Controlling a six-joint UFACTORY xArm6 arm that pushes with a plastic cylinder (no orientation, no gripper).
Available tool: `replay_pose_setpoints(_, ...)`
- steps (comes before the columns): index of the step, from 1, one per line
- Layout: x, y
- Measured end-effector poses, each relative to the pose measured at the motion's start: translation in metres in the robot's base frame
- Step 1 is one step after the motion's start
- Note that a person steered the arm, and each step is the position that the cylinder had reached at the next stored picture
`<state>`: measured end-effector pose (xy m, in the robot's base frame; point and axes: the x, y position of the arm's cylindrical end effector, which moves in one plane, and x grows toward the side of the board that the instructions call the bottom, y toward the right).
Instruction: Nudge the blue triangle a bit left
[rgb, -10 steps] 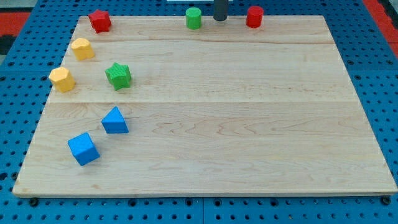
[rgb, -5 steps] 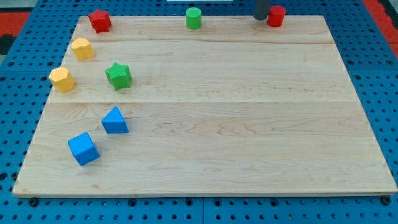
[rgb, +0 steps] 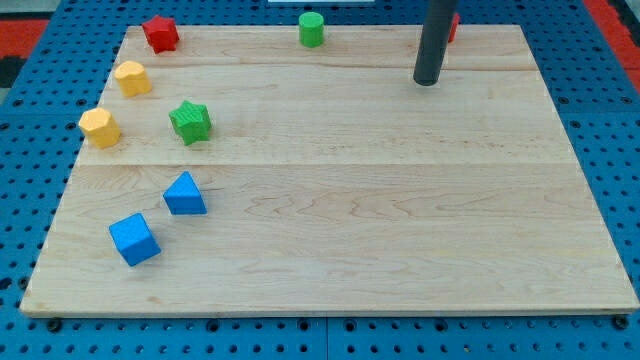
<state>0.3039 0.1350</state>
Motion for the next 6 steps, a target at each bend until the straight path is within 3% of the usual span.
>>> replay_pose_setpoints(2, 0.000, -0.028)
replay_pose_setpoints(4, 0.000, -0.205)
replay_pose_setpoints(5, 0.039, -0.220)
replay_pose_setpoints(6, 0.117, -0.203)
